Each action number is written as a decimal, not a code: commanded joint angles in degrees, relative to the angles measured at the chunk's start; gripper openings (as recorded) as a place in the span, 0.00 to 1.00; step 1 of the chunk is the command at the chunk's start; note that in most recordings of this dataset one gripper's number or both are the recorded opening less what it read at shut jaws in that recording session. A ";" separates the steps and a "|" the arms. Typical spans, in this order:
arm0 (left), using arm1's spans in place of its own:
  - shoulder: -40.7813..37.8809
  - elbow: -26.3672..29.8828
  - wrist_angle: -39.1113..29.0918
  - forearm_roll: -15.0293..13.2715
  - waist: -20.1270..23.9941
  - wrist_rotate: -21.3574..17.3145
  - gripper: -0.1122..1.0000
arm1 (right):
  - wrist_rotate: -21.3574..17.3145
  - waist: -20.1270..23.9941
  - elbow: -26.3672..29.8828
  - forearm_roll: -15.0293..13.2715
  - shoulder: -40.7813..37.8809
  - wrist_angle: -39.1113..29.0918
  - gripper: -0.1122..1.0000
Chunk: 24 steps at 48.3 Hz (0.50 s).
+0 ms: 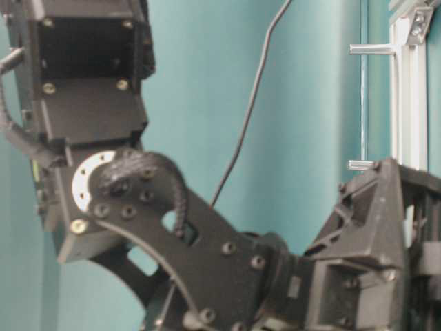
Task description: Move the cable alternately left and right between 8 closely spaced pins so it hooks onto each one.
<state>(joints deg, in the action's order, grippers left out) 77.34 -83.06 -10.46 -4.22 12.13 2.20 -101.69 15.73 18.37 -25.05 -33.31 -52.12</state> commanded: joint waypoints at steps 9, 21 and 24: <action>-0.44 0.97 0.26 0.09 -0.18 0.53 0.11 | -0.53 1.67 2.11 0.00 1.14 0.00 0.27; -0.44 0.97 0.35 0.09 -0.09 0.53 0.11 | -2.81 3.69 2.20 0.00 1.14 -0.79 0.27; -0.44 1.05 0.35 0.09 -0.09 0.53 0.11 | -3.16 3.78 2.20 0.00 1.14 -0.88 0.27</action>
<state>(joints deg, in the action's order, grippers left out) 77.34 -83.06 -10.46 -4.31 12.13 2.29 -104.77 18.90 19.07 -24.87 -33.40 -52.91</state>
